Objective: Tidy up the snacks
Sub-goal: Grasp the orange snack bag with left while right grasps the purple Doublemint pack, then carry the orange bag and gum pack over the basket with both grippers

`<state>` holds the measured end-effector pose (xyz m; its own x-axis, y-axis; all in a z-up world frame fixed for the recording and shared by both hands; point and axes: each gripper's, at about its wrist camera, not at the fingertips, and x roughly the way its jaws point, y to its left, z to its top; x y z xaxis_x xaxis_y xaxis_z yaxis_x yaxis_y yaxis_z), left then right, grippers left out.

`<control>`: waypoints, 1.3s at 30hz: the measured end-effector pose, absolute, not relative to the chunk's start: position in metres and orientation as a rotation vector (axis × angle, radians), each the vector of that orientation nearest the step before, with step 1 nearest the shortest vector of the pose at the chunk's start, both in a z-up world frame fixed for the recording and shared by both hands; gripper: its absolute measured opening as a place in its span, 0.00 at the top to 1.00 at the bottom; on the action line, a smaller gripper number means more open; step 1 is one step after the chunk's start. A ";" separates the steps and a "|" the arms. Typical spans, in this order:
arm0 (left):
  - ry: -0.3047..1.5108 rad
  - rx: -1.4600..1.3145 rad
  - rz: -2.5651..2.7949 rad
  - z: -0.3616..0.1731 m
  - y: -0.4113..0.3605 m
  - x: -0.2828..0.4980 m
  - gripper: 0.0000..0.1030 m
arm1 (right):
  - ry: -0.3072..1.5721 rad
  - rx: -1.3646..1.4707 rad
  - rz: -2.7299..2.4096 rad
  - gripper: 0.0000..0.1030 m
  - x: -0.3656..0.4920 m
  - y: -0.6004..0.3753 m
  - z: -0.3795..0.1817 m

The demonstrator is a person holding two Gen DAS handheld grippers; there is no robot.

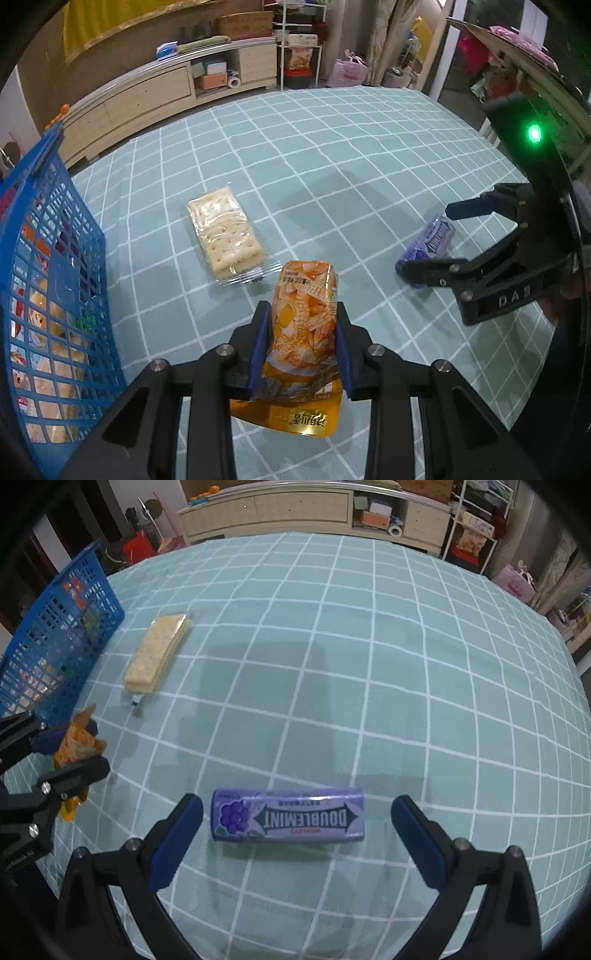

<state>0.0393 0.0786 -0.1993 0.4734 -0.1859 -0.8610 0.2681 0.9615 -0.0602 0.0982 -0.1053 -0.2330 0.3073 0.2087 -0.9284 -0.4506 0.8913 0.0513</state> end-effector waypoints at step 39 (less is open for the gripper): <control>0.788 0.056 -0.108 -0.061 0.178 -0.030 0.71 | 0.824 -0.280 0.554 0.18 0.024 -0.018 -0.084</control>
<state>-0.0305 0.1782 -0.0612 0.7002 -0.0764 -0.7098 0.1182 0.9929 0.0098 0.0236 -0.0184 -0.0835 0.5497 0.3550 -0.7562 -0.5661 0.8240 -0.0247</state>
